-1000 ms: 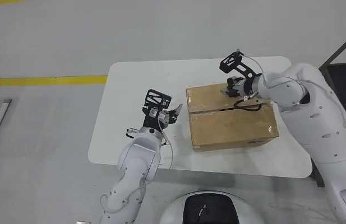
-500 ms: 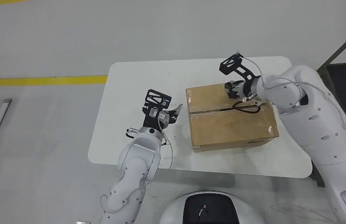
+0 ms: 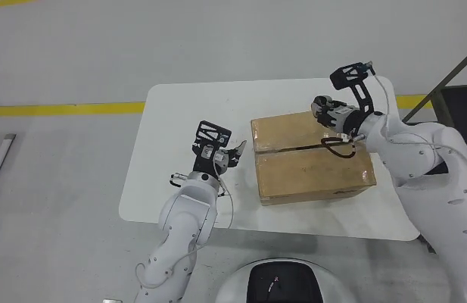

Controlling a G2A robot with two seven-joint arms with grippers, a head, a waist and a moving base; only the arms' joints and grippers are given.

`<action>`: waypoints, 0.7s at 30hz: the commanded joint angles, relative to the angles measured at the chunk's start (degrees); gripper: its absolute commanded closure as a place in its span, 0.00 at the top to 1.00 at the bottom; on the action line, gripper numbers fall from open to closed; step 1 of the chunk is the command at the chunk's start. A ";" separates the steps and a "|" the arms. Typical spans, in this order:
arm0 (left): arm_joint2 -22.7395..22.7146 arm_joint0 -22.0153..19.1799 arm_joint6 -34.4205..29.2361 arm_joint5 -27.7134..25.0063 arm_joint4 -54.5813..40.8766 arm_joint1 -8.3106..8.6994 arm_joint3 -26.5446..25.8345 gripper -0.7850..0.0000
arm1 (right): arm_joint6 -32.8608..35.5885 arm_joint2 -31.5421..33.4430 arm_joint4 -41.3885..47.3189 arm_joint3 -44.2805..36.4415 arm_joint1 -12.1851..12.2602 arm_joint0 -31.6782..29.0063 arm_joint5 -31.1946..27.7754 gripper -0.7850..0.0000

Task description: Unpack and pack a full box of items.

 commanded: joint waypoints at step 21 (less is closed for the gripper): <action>2.49 -1.77 2.18 -3.92 -2.74 -0.90 1.56 0.95 | -25.57 4.42 1.03 -5.58 -0.13 -21.26 -1.80 0.00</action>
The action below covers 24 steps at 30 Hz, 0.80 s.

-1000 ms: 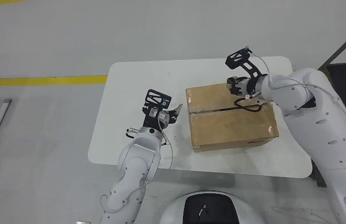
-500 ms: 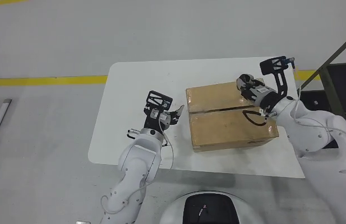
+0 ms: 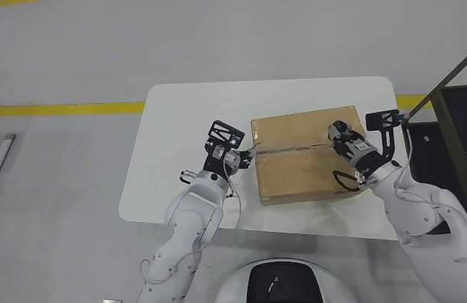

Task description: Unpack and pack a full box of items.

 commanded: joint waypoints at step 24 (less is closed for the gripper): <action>7.72 -5.65 -0.17 -4.63 -3.13 -2.18 6.95 0.00 | -6.90 0.29 -4.97 3.71 -0.19 -0.91 -3.09 0.00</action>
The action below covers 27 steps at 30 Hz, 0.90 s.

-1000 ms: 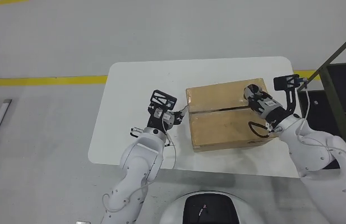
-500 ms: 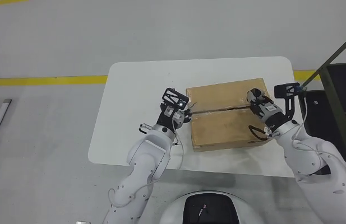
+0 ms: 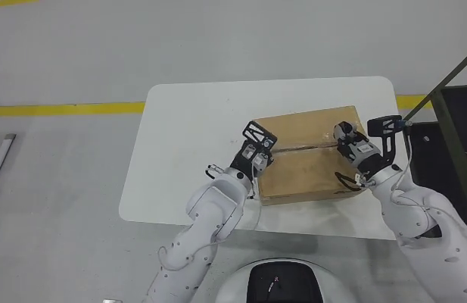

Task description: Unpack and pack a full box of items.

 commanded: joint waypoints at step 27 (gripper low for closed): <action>2.74 -2.88 -2.60 -1.31 -0.20 -1.75 4.35 0.00 | 2.52 0.51 -1.73 -0.13 0.00 0.06 -1.23 0.00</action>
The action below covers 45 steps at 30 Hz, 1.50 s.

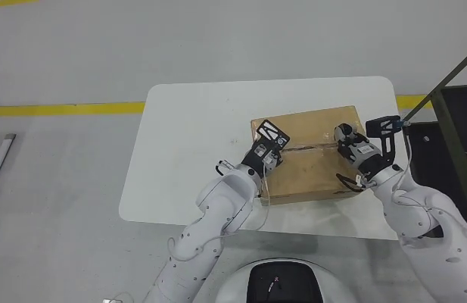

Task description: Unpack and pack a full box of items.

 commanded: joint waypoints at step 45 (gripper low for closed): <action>0.54 0.30 -1.44 -2.96 1.52 -1.47 2.38 0.95 | 4.85 9.27 3.98 -3.62 0.59 -5.50 3.48 0.00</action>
